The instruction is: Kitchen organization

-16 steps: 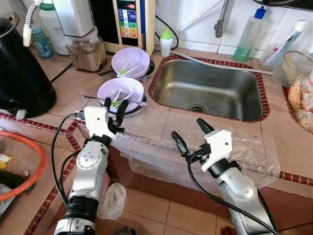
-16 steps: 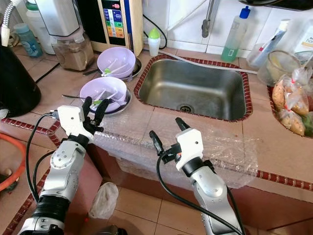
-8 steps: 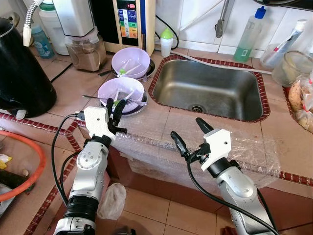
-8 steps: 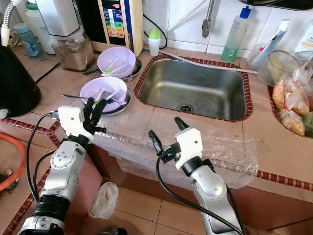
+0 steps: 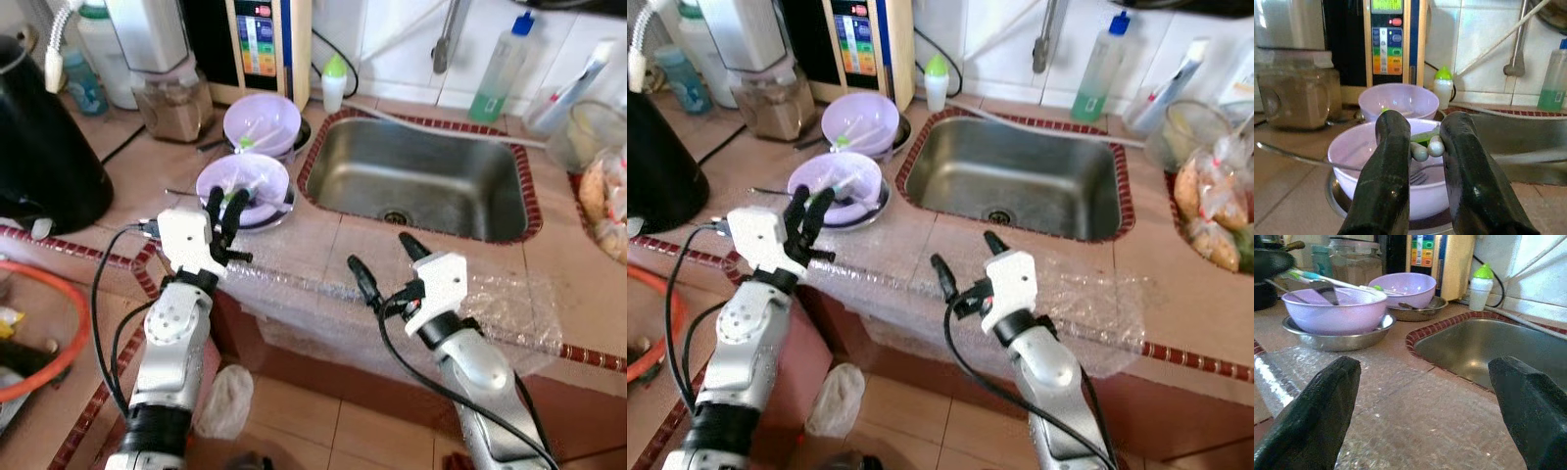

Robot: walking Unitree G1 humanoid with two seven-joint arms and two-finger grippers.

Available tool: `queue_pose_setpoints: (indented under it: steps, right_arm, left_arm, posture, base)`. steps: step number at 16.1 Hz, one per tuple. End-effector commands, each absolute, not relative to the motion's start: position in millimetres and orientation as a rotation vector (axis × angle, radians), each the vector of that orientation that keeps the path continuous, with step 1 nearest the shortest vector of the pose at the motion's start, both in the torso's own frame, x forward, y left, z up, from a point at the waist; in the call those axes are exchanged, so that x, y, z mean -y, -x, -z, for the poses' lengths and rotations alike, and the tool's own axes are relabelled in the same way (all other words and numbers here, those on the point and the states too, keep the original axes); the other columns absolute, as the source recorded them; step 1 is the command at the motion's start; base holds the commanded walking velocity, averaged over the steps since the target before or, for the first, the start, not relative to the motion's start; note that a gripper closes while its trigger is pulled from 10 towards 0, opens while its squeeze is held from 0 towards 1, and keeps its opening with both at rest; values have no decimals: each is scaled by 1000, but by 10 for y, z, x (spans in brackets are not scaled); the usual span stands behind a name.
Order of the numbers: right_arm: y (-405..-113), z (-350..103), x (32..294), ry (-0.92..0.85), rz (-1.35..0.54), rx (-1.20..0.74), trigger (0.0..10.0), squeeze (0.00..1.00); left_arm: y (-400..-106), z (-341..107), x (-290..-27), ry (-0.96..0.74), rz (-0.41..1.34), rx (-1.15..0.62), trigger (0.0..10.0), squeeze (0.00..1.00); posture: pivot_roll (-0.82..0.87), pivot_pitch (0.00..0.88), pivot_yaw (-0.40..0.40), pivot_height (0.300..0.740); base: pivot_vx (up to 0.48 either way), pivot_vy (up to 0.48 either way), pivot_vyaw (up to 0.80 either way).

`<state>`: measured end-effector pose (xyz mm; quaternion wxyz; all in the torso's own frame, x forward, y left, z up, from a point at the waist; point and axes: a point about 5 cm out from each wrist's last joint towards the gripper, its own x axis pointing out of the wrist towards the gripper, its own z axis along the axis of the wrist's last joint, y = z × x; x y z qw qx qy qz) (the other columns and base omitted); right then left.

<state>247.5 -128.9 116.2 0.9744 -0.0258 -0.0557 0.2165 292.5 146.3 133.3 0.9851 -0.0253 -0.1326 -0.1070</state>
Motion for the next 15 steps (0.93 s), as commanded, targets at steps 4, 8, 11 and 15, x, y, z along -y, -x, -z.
queue_pose_setpoints:
  steps: [4,8,11,15]
  right_arm:
    - [-2571,-1172,1323,75,-361,113,10000,0]
    - [-2686,-1246,1371,80,-275,144,10000,0]
    - [-2719,-1267,1402,139,-233,164,10000,0]
    - [-2713,-1296,1495,113,-183,190,10000,0]
  left_arm:
    - [-2669,-1546,-1433,-33,182,342,353,0]
    - [-2629,-1620,-1421,-43,165,331,10000,0]
    - [-2628,-1726,-1324,-43,206,347,10000,0]
    - [-2646,-1819,-1253,-38,250,369,10000,0]
  posture:
    - [-32,12,41,740]
    - [-21,10,31,740]
    - [-21,5,28,740]
    - [-27,0,36,740]
  base:
    - [0,0,0]
    - [0,0,0]
    - [0,0,0]
    - [0,0,0]
